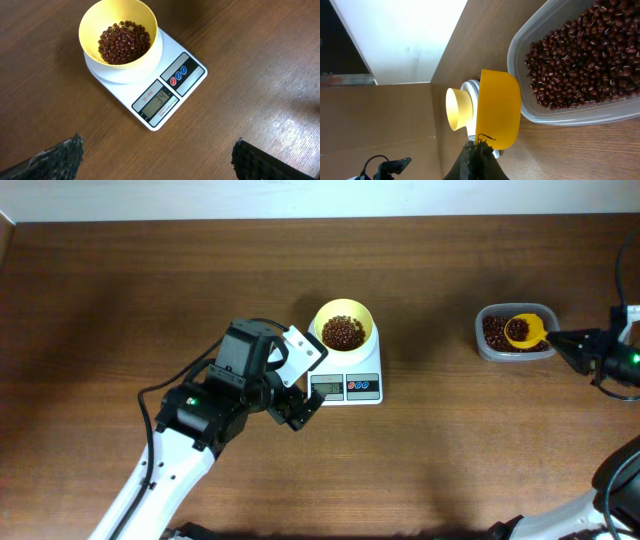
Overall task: Scoop item into bowl and weigh 50g on scale
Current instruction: 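Scoop red beans from the tub with the right gripper, then carry the filled scoop with the right gripper over the yellow bowl, then tilt the scoop with the right gripper, pouring beans gradually into the bowl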
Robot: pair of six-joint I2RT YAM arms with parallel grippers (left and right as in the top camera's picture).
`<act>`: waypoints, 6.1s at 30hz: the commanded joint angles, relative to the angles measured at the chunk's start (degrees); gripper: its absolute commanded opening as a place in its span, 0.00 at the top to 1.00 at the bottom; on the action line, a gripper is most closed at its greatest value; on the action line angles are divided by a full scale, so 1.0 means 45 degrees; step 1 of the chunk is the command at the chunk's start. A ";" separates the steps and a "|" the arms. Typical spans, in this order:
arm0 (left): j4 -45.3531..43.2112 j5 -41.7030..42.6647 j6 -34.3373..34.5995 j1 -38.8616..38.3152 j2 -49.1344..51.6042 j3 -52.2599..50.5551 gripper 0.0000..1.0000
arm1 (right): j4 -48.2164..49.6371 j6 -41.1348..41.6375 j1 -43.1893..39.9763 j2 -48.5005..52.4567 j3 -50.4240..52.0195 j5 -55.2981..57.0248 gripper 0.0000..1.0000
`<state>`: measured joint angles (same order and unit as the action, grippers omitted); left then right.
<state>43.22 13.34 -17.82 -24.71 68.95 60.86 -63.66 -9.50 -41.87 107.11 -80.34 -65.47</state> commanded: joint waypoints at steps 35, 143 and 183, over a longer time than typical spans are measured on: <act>-0.0019 0.0185 0.0039 0.0058 -0.0087 -0.0005 0.01 | 0.4250 0.3759 0.8063 0.0092 0.0117 -0.1399 0.96; -0.0019 0.0185 0.0039 0.0058 -0.0087 -0.0005 0.01 | 0.8165 -0.5838 1.1565 0.0092 0.0117 0.4313 0.96; 0.0015 0.0185 0.0039 0.0058 -0.0087 -0.0005 0.01 | 0.7631 -0.5707 1.1560 0.0092 0.0117 0.4794 0.96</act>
<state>43.22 13.34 -17.82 -24.71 68.95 60.86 -29.34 -35.07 10.00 107.11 -79.68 -43.72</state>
